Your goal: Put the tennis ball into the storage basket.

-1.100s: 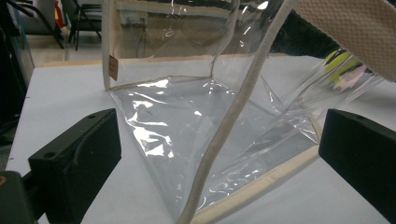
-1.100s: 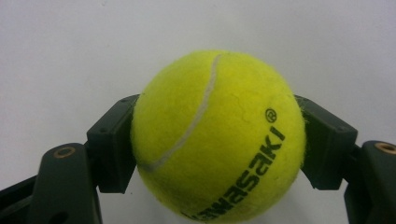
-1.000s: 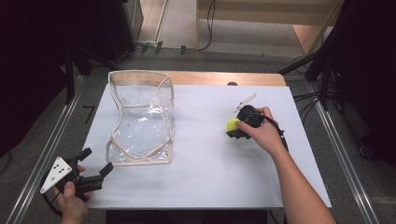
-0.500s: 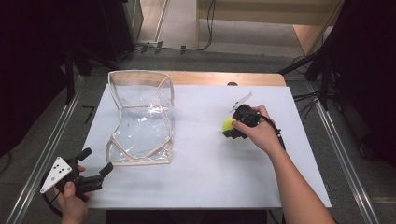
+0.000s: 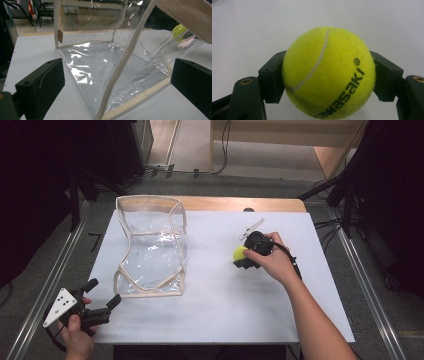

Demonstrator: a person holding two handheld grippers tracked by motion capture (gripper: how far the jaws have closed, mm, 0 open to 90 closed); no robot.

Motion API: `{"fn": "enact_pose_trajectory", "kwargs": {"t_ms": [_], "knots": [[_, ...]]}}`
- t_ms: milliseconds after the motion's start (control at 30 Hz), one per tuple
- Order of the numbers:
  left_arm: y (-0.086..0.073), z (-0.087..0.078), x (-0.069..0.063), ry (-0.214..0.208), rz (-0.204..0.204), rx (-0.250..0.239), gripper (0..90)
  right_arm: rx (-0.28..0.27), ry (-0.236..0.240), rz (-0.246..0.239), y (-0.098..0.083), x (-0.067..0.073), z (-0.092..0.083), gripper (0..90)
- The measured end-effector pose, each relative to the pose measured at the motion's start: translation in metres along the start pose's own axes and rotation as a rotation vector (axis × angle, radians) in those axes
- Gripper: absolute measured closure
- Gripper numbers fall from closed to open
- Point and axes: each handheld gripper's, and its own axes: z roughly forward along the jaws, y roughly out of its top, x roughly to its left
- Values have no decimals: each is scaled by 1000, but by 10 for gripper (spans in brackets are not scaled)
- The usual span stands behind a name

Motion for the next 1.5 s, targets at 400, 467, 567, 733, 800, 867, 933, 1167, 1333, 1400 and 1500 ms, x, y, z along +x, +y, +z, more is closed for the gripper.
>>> {"fn": "enact_pose_trajectory", "kwargs": {"t_ms": [400,467,567,733,800,867,933,1167,1333,1400,1500], "knots": [[0,0,0,0,1,1,0,-3,15,-26,9,7,0,229],[0,0,0,0,0,0,0,-2,17,-28,11,8,0,230],[0,0,0,0,0,1,0,0,17,-36,13,9,1,230],[0,0,0,-1,2,1,0,1,21,-46,18,12,2,229],[0,0,0,-1,2,1,0,3,23,-48,20,14,3,230],[0,0,0,-1,2,1,0,1,25,-53,21,15,3,230],[0,0,0,-1,2,1,0,1,27,-56,23,16,4,230],[0,0,0,-1,2,1,0,-5,34,-72,29,21,5,230],[0,0,0,-1,2,1,0,-3,40,-80,33,25,5,230],[0,0,0,-2,2,1,0,-5,42,-93,35,26,6,230],[0,0,0,-2,2,1,0,-4,50,-94,37,29,6,230]]}}
